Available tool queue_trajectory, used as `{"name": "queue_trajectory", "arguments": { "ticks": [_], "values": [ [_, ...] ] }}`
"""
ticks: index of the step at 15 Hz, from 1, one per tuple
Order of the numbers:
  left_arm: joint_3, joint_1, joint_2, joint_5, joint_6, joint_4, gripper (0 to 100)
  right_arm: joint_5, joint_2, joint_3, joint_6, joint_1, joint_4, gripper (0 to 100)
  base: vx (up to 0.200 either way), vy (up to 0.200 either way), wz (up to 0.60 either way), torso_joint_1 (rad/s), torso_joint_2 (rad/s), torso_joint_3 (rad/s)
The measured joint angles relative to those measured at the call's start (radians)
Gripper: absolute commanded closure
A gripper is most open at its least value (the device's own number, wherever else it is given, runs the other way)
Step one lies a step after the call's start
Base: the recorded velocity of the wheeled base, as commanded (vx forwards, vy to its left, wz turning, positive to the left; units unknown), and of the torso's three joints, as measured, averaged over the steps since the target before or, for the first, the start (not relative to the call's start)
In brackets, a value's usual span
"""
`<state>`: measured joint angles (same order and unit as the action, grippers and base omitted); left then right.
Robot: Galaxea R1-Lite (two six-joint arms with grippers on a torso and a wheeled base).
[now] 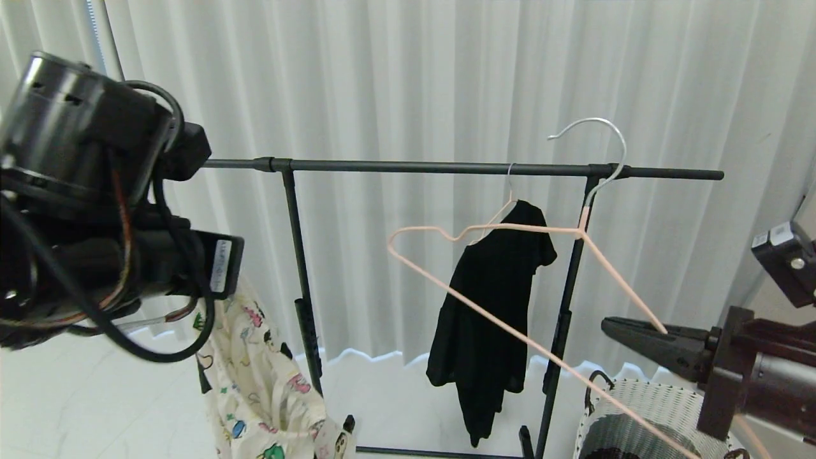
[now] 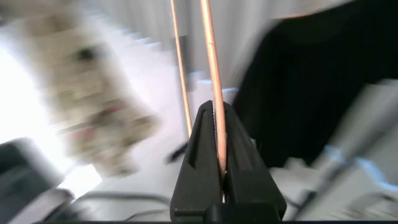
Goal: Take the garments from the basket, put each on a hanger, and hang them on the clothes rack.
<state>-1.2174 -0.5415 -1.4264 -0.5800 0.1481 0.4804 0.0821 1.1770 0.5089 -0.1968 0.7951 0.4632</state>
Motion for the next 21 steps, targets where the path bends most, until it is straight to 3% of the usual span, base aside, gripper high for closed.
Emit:
{"name": "queue_trajectory", "arguments": {
  "ticks": [2,4,8,21],
  "values": [
    [-0.063,0.006,-0.081,-0.005,0.054,-0.001,100,0.0,0.007,-0.001,-0.033,0.113,-0.009,100,0.0,0.0,0.0,0.0,0.0,0.0],
    [-0.085,0.006,-0.124,-0.004,0.073,-0.001,100,0.0,0.026,0.003,-0.047,0.158,-0.009,100,0.0,0.0,0.0,0.0,0.0,0.0],
    [-0.094,-0.005,-0.16,-0.004,0.138,0.0,100,-0.001,0.066,0.013,-0.056,0.176,0.004,100,0.0,0.0,0.0,0.0,0.0,0.0],
    [-0.128,0.016,-0.21,-0.065,0.198,-0.002,100,-0.001,0.087,0.056,-0.074,0.227,0.012,100,0.0,0.0,0.0,0.0,0.0,0.0]
  ]
}}
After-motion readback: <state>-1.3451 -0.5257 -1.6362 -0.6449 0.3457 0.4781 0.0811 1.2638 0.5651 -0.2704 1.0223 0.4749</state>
